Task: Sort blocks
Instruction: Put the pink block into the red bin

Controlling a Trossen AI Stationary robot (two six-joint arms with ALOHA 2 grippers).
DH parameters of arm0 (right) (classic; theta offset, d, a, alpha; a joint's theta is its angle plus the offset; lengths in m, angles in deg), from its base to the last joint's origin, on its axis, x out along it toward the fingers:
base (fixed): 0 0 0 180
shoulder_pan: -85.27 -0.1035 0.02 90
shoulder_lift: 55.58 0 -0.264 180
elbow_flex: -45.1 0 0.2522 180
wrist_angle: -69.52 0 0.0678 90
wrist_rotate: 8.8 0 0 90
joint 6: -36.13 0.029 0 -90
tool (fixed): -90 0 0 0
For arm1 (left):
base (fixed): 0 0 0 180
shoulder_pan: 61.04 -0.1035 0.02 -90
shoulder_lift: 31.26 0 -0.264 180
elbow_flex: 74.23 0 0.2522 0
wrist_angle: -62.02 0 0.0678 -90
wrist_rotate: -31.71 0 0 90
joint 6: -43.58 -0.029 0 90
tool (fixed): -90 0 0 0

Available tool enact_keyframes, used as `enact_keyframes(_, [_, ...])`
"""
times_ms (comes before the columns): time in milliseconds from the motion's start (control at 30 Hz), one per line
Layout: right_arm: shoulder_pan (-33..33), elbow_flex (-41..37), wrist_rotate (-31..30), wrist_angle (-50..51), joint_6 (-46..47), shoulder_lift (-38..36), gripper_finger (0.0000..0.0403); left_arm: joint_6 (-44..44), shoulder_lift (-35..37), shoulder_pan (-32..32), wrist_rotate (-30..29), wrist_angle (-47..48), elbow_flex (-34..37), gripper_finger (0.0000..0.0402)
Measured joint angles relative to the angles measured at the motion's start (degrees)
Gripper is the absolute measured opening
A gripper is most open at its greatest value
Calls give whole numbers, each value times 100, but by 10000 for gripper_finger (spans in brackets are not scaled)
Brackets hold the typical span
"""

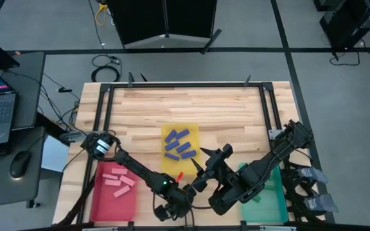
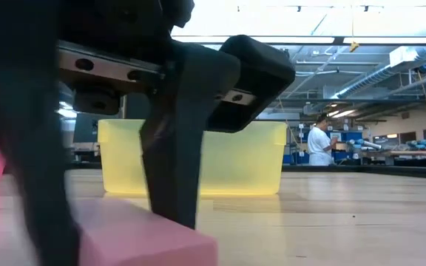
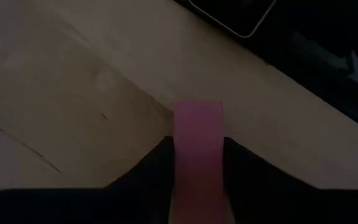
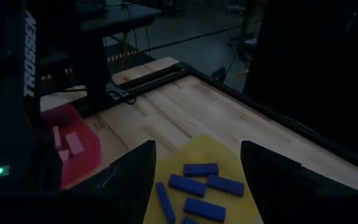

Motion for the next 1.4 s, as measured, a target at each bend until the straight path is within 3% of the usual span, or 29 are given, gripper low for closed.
enact_keyframes(67, [-35, 0, -20, -1, 0, 0, 247, -16, 0, -2, 6, 11, 0, 104])
enact_keyframes(200, [-110, 0, -45, 2, 0, 0, 247, -62, -2, -7, 173, 54, -34, 107])
enact_keyframes(400, [-456, 0, -549, -22, -2, -109, 247, 110, 414, 6, 84, 234, 5, 107])
enact_keyframes(567, [-765, 2, -972, -40, -6, -276, 247, 151, 1509, 0, -547, -151, 492, 107])
enact_keyframes(800, [-926, 2, -1175, -30, -107, -284, 247, 793, 3495, 135, -1294, -902, 1891, 107])
enact_keyframes(967, [-887, 2, -1132, -25, -235, -284, 247, 1823, 4899, 679, -2150, -101, 2535, 107])
enact_keyframes(1133, [-868, 2, -714, -40, -563, -284, 247, 3529, 5957, 1578, -2961, 1225, 2812, 107])
enact_keyframes(1267, [-868, 0, -651, -38, -721, -284, 247, 5142, 6256, 2269, -3222, 1996, 3138, 107])
enact_keyframes(1400, [-861, 0, -593, -38, -980, -284, 247, 6723, 6214, 2672, -3115, 2304, 3572, 107])
